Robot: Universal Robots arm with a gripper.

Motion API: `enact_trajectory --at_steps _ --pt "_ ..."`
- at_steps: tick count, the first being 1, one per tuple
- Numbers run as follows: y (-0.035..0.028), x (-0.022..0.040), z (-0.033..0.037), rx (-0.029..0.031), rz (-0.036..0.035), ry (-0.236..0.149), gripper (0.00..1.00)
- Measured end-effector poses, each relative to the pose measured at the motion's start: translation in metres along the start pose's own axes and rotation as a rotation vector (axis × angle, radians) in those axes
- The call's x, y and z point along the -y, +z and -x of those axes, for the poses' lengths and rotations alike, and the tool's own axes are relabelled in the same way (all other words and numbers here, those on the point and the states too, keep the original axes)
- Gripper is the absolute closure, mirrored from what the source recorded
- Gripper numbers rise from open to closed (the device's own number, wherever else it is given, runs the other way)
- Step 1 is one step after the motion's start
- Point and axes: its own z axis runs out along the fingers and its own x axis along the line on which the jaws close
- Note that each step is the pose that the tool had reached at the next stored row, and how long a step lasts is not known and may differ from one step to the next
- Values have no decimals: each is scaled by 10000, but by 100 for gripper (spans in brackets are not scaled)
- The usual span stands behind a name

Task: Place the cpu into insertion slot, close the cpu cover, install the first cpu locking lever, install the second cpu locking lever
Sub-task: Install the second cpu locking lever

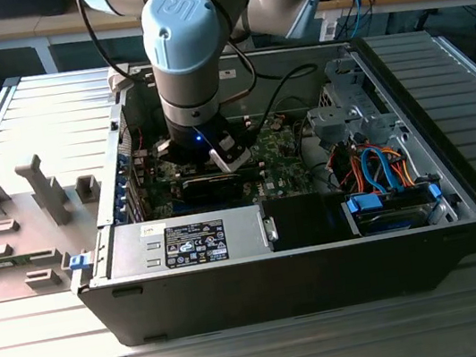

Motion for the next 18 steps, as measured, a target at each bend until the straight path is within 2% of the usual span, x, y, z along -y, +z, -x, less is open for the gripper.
enact_trajectory --at_steps 1,4,6,10,13,14,16,18 --pt "-8 0 0 -11 -108 1 89" --pt "-59 -12 8 -21 -155 0 89" --pt "-56 -29 57 -43 -160 8 89" --pt "-36 -93 200 -132 -154 32 89" --pt "-15 -160 269 -156 -174 38 89" --pt "-9 -184 285 -163 -206 43 89" --pt "6 -236 316 -180 -320 44 89" --pt "20 -285 344 -204 -495 49 89"
